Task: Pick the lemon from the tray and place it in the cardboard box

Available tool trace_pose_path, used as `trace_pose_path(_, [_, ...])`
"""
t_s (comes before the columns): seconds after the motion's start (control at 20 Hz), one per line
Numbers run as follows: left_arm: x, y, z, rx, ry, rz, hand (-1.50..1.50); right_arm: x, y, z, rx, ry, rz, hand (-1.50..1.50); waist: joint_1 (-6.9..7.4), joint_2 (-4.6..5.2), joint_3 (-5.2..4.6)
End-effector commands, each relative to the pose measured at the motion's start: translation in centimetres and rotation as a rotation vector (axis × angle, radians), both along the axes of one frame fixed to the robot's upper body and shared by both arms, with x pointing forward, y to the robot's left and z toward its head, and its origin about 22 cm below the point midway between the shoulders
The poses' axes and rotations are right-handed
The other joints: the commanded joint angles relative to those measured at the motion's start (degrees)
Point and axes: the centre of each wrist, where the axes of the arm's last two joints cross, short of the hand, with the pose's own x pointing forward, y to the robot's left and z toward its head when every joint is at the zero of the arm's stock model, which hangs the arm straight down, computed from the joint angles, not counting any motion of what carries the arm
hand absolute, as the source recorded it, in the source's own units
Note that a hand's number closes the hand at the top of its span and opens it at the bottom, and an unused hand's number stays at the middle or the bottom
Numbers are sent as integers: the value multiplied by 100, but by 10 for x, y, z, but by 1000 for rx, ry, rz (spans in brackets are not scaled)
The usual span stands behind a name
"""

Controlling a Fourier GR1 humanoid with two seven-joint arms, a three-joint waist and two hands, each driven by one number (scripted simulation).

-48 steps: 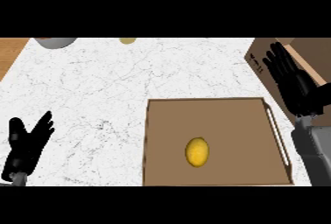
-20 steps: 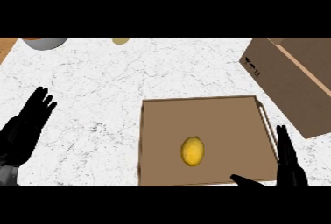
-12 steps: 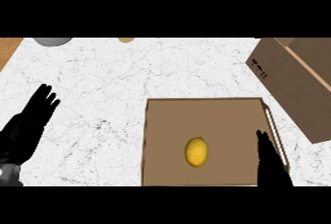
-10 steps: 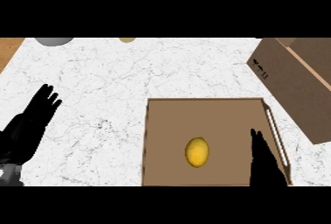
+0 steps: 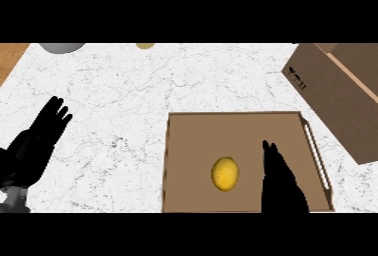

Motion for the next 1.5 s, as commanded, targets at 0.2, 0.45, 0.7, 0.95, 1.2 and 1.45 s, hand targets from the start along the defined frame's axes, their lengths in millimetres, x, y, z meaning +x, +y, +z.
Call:
trace_pose_path(0.2, [-4, -5, 2, 0, 4, 0, 0, 6, 11, 13, -51, 163, -103, -150, -20, -10, 10])
trace_pose_path(0.45, [2, 3, 3, -9, 11, 19, 0, 7, 18, 10, -64, 160, -82, -150, -72, -13, 13])
trace_pose_path(0.7, [-7, -2, 0, -10, 8, 11, 0, 24, 26, 10, -79, 129, -73, -150, -15, -13, 17])
trace_pose_path(0.95, [12, -5, 14, -5, -2, 3, 0, 45, 23, 4, -126, 185, -86, -150, -43, 6, 15])
trace_pose_path(1.2, [-3, -2, -1, -10, 8, -2, 0, 42, 26, -6, -132, 204, -90, -150, -27, -21, 11])
trace_pose_path(1.45, [5, -5, 6, -10, -5, 13, 0, 53, 29, -10, -115, 234, -78, -150, -30, -5, 17])
